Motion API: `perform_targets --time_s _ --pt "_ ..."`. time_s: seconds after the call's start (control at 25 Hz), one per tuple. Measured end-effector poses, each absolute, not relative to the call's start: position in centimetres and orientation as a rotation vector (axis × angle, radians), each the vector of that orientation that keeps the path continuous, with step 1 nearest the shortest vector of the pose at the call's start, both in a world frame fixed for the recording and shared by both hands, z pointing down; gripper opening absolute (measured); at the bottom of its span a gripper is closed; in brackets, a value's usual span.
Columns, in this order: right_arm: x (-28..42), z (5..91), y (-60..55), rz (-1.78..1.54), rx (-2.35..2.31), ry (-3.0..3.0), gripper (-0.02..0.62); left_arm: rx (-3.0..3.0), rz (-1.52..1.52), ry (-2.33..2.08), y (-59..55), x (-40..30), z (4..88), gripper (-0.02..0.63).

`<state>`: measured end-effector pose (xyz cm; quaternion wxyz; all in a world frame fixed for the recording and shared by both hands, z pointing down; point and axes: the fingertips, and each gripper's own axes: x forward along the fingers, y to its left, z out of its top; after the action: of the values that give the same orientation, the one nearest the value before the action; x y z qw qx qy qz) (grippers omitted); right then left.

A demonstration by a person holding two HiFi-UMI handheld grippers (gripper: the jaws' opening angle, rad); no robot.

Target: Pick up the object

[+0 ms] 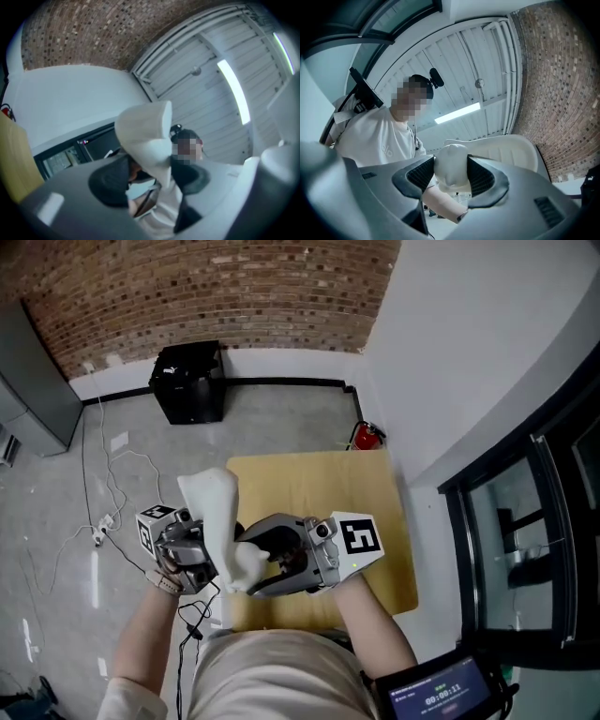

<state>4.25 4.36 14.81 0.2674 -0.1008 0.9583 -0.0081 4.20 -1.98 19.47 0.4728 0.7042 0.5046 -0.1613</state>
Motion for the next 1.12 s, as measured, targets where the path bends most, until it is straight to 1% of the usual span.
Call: perform_targets --time_s 1.12 --pt "4.53 15.24 4.12 -0.031 -0.304 2.561 0.222 1.700 -0.373 1.221 -2.28 4.54 20.09 0.262"
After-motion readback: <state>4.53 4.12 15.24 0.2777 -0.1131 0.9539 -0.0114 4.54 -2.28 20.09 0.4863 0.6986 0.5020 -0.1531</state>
